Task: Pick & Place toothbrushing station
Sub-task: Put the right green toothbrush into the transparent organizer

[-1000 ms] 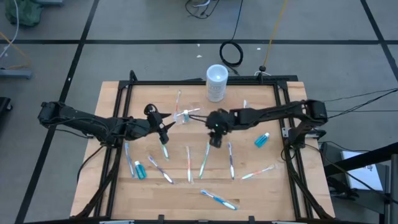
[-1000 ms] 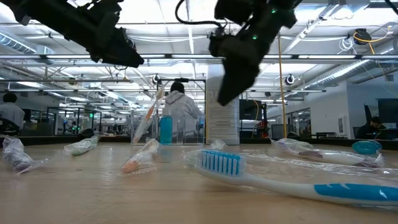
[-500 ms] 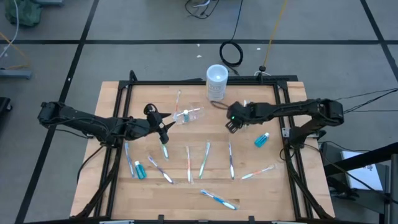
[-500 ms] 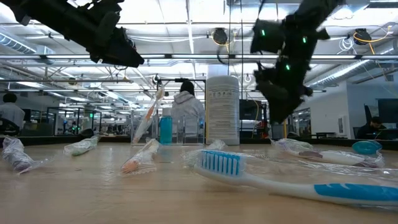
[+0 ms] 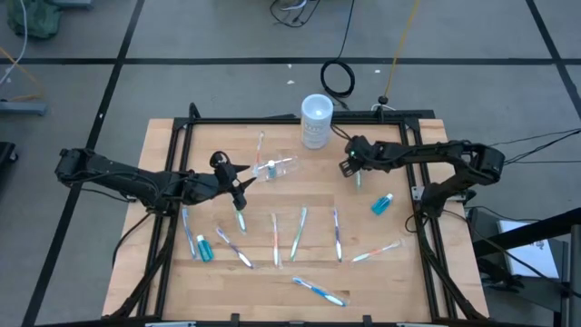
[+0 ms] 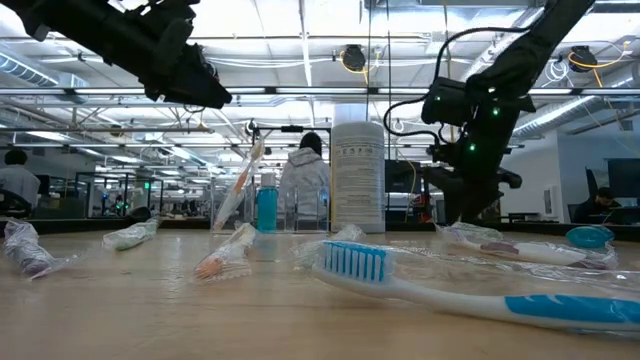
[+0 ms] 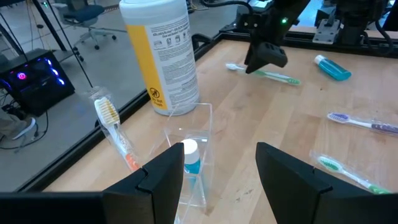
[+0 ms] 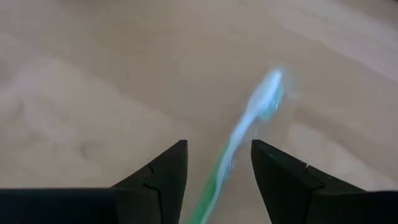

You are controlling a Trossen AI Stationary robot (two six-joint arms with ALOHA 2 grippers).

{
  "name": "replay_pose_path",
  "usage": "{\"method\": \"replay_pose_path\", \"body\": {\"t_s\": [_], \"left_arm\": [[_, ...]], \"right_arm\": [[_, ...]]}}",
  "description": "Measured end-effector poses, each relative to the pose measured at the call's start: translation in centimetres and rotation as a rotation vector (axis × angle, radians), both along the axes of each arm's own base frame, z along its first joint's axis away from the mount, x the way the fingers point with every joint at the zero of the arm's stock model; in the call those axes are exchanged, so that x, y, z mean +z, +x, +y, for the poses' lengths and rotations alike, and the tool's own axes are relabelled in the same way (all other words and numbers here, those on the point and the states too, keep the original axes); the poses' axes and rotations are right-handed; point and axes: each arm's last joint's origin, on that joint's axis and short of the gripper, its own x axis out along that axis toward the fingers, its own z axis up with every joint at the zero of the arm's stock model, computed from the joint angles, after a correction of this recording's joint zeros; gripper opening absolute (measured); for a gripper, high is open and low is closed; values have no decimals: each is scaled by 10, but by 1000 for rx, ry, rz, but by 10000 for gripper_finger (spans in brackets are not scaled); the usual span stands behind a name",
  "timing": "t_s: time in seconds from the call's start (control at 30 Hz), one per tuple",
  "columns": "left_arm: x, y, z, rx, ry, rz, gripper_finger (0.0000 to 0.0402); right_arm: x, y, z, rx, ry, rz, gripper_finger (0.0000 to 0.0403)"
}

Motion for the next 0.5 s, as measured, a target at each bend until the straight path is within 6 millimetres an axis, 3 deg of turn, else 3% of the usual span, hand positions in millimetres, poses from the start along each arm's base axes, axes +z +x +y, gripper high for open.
{"method": "replay_pose_path", "body": {"t_s": [0.3, 0.5], "left_arm": [[0, 0, 0, 1, -1, -1, 207], [0, 0, 0, 1, -1, -1, 207]], "right_arm": [[-15, -16, -7, -38, -13, 6, 164], [-21, -19, -4, -27, -1, -21, 113]]}}
